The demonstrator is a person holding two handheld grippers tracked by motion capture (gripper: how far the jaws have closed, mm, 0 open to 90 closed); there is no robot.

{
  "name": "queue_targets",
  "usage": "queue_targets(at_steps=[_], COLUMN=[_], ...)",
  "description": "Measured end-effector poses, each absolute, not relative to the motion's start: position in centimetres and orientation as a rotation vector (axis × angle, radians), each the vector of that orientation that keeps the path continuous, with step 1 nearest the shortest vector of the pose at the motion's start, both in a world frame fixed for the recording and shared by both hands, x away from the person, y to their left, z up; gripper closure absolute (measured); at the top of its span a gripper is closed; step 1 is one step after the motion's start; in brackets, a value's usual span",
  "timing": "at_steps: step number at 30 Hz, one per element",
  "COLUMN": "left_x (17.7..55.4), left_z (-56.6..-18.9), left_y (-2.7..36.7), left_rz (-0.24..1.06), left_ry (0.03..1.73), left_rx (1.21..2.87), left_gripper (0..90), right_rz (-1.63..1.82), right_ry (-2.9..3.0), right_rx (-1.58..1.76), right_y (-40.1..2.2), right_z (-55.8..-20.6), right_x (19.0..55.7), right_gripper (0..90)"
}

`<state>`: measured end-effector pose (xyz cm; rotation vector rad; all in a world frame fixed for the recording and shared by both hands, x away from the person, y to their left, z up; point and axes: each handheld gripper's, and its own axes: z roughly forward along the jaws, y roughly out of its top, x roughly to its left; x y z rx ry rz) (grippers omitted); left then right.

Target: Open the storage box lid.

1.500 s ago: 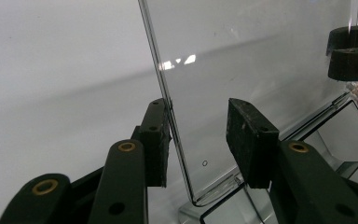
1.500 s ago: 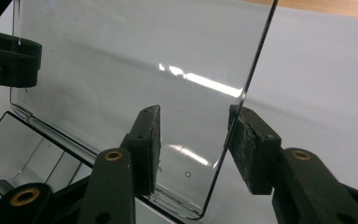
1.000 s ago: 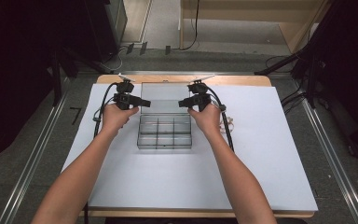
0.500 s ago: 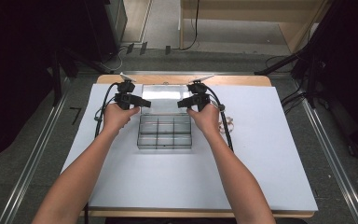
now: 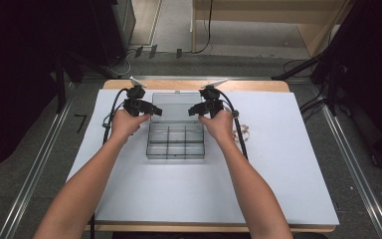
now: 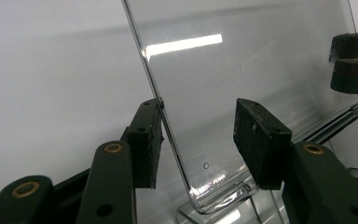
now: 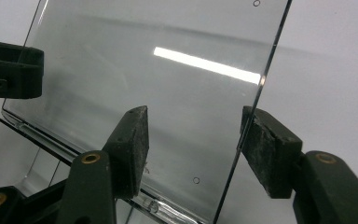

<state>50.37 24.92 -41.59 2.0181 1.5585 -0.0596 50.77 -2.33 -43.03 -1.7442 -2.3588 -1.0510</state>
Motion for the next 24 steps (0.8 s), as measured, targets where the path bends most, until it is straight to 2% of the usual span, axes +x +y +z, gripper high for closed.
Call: queue_targets(at_steps=[24], left_x=[50.69], left_z=[-41.98], left_y=[24.97], left_rz=[-0.105], left_ry=[1.595], left_rx=[2.010], left_gripper=[51.1], right_rz=[-0.985], right_ry=[-2.312], right_rx=[-1.764], right_y=[-2.18], right_z=[-43.38], right_x=[51.19], right_gripper=[40.4])
